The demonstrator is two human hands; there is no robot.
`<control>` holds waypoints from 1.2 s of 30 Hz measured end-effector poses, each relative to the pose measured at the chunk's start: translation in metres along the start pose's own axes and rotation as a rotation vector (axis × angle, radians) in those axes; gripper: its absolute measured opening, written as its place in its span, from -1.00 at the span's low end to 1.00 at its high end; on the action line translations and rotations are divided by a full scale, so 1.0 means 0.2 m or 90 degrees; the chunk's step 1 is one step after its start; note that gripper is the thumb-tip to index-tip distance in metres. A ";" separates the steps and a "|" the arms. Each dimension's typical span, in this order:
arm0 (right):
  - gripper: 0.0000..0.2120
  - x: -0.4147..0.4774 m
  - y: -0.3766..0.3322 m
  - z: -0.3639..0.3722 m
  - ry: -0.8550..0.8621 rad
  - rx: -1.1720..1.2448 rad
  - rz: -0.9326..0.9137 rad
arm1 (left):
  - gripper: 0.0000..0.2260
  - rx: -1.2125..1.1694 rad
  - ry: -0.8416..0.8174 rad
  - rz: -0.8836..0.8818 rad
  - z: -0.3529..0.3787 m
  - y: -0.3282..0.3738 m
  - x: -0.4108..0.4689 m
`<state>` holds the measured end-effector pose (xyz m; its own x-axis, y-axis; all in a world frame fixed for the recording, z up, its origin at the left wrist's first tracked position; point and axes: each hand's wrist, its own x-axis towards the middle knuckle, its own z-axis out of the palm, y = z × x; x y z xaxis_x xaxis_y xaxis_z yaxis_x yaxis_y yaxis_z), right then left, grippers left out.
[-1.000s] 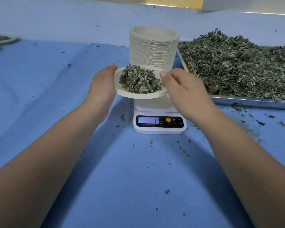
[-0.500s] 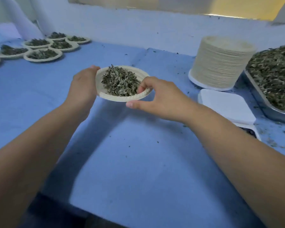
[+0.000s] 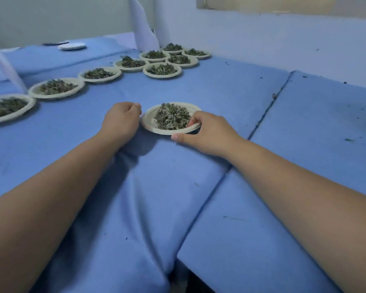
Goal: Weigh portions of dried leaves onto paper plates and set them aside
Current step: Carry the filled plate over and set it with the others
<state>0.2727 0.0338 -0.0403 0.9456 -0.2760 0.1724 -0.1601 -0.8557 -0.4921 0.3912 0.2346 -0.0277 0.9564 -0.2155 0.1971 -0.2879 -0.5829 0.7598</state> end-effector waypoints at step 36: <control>-0.12 1.12 -0.32 0.43 -0.040 -0.093 0.010 | -0.45 0.424 -0.152 0.098 0.10 -0.13 0.06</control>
<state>0.5183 0.0648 -0.0428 0.9577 -0.2656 0.1106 -0.2096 -0.9074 -0.3642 0.4099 0.2308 -0.0574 0.8880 -0.4541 0.0729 -0.4595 -0.8695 0.1812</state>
